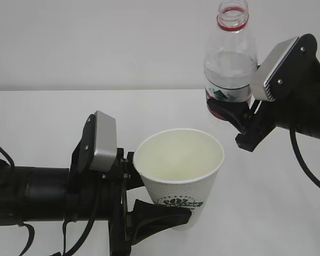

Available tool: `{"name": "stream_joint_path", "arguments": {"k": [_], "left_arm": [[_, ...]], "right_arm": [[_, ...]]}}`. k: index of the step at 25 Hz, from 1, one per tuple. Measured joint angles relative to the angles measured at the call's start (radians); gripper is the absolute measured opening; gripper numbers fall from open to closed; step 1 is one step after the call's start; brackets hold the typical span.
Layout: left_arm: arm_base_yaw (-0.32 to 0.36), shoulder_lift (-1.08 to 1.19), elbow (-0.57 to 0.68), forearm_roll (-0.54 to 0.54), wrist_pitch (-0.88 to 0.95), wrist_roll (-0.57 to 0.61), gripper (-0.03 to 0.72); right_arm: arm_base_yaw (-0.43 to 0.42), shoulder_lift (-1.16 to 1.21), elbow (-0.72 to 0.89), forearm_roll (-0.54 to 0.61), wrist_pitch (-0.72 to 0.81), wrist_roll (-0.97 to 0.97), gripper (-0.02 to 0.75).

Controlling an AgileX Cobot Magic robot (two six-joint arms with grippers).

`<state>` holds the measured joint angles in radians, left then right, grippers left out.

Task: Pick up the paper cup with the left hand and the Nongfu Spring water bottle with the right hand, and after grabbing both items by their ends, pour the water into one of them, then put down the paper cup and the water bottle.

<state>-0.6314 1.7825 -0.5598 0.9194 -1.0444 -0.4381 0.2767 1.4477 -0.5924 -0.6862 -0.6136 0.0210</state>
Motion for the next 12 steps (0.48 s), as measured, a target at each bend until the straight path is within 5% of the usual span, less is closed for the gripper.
{"name": "stream_joint_path", "arguments": {"k": [12], "left_arm": [[0.0,0.0,0.0,0.019,-0.025,0.0,0.486]], "right_arm": [[0.0,0.0,-0.038,-0.037,-0.001,-0.047,0.495]]}}
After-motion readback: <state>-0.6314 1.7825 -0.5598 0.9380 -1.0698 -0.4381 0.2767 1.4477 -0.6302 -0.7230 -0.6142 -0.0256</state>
